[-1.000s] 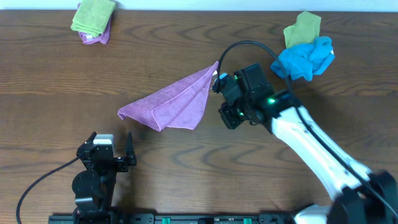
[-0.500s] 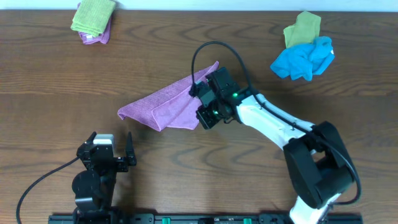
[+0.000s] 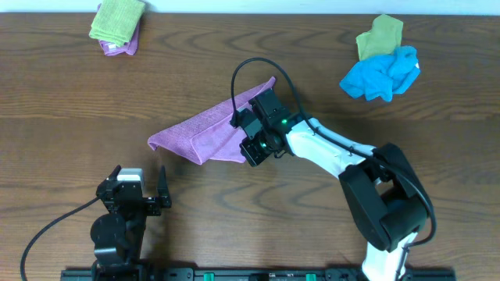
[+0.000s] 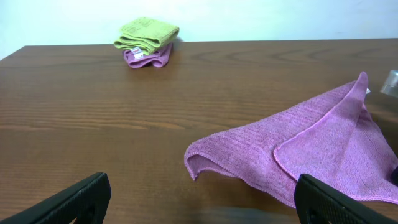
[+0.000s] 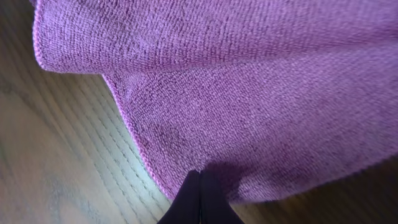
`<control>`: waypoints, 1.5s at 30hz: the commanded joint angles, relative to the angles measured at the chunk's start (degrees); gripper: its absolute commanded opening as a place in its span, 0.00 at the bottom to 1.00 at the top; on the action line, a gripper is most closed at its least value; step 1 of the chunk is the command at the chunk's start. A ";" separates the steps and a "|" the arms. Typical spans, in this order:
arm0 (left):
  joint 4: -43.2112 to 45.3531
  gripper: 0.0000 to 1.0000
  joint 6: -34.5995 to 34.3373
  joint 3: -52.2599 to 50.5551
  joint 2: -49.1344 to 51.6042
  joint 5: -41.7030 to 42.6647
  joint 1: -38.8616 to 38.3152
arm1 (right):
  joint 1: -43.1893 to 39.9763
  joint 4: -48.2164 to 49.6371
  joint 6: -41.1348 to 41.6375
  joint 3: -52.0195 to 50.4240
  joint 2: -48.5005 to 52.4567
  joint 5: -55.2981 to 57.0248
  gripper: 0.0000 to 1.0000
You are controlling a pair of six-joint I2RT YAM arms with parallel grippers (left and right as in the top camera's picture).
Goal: Fold the cloth
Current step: 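Carry the purple cloth left and drag it onto the table center, then lift the purple cloth by its corner with the right gripper, hanging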
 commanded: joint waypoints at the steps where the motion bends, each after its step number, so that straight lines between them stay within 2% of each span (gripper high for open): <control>1: -0.68 0.95 -0.04 -1.38 -0.13 -0.37 -0.17 | 0.98 0.92 0.81 0.92 0.87 -0.11 0.01; 21: -0.68 0.95 -0.04 -1.38 -0.13 -0.37 -0.17 | 4.11 8.13 6.32 1.53 8.92 0.33 0.01; 27: -0.68 0.95 -0.04 -1.38 -0.13 -0.37 -0.17 | 2.27 -5.99 7.58 2.32 9.35 8.98 0.01; 35: -0.70 0.95 -0.04 -1.38 -0.13 -0.37 -0.17 | -6.73 -24.57 8.85 2.80 9.35 18.14 0.01; 40: -0.68 0.96 -0.04 -1.38 -0.13 -0.37 -0.17 | -13.88 -29.83 8.76 2.80 9.35 21.79 0.01; 45: -0.68 0.95 -0.04 -1.38 -0.13 -0.37 -0.17 | -16.72 -30.36 6.67 2.80 9.35 18.27 0.01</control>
